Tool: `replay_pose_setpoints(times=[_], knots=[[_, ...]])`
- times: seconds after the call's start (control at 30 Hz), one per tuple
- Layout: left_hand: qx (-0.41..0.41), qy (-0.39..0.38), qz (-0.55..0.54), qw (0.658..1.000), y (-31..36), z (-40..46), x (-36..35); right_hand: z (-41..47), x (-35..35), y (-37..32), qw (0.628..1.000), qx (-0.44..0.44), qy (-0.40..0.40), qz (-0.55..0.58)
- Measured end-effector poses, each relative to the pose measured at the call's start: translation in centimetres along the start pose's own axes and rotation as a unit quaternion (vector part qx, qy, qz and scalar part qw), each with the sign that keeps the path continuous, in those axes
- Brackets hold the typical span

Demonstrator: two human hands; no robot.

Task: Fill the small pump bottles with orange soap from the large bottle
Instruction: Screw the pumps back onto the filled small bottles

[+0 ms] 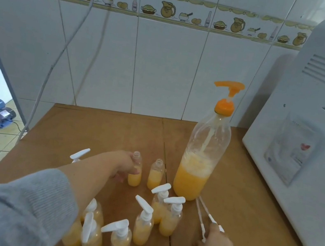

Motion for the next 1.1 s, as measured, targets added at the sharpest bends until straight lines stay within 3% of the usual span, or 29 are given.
replay_pose_setpoints(times=[0.17,0.27,0.37,0.47,0.67,1.0,1.1], knots=[[-0.051,0.007,-0.081,0.995,1.6,-1.5,0.8,-1.1,3.2,0.9,0.982,-0.017,0.010,0.187],[-0.100,0.043,-0.115,0.987,3.3,-3.4,2.7,-2.5,8.0,-0.3,0.979,0.036,0.025,0.200],[-0.169,0.117,-0.082,0.975,4.8,-6.5,5.0,-4.5,13.3,-2.5,0.967,0.117,0.060,0.219],[-0.248,0.196,0.018,0.949,6.2,-10.9,5.2,-7.2,17.3,-6.1,0.933,0.225,0.106,0.262],[-0.355,0.303,0.073,0.881,6.1,-16.1,4.0,-10.4,18.8,-12.1,0.878,0.383,0.158,0.239],[-0.391,0.333,0.082,0.854,6.0,-19.6,4.1,-9.8,18.1,-13.2,0.875,0.411,0.151,0.206],[-0.406,0.355,0.168,0.825,6.4,-20.4,3.6,-9.8,18.8,-13.6,0.879,0.424,0.144,0.165]])
Point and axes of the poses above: each hand's wrist, its own z-axis towards the middle knuckle, its own x-axis out of the back of the hand, y = z × x, the point moved 10 cm from there along z, towards the middle knuckle, and after that the axes turned 7 degrees about -y, right-handed, at the moved point
